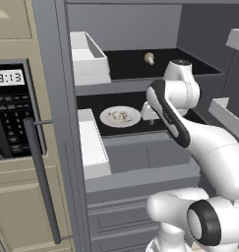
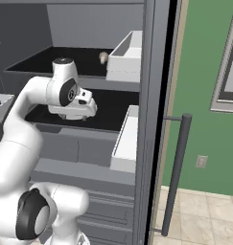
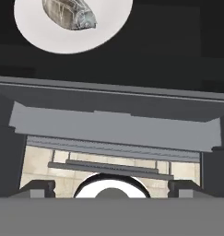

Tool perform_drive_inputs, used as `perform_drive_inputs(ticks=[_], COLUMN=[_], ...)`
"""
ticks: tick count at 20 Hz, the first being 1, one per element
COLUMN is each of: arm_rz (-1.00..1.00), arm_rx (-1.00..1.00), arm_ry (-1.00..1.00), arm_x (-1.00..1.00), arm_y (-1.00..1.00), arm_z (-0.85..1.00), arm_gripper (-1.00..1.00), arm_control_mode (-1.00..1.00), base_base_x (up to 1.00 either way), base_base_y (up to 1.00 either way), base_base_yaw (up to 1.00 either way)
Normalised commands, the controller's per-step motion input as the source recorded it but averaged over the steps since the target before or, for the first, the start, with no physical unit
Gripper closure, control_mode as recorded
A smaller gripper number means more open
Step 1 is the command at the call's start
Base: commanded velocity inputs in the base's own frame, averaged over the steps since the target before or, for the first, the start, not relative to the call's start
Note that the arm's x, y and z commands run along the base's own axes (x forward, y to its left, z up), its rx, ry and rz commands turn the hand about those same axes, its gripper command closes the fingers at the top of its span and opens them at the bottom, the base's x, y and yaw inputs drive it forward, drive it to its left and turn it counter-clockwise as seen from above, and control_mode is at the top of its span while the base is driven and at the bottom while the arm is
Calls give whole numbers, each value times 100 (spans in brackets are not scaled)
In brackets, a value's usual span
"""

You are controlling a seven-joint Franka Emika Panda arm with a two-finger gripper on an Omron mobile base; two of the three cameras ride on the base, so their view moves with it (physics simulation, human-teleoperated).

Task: Retrieve the fish from the fridge and place it on the cutting board.

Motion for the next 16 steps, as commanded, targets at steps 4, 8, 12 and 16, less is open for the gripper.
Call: perform_drive_inputs(ticks=[4, 8, 12, 16], arm_rz=[10, 13, 15, 14], arm_rx=[-2, -5, 0, 0], arm_ry=[-8, -10, -2, 0], arm_x=[0, 5, 39, 54], arm_y=[26, 31, 13, 6], arm_z=[-8, -2, -3, -7], arm_gripper=[-100, -100, -100, -100], arm_control_mode=[-100, -100, -100, -100], base_base_x=[0, 0, 0, 0], base_base_y=[0, 0, 0, 0], base_base_yaw=[0, 0, 0, 0])
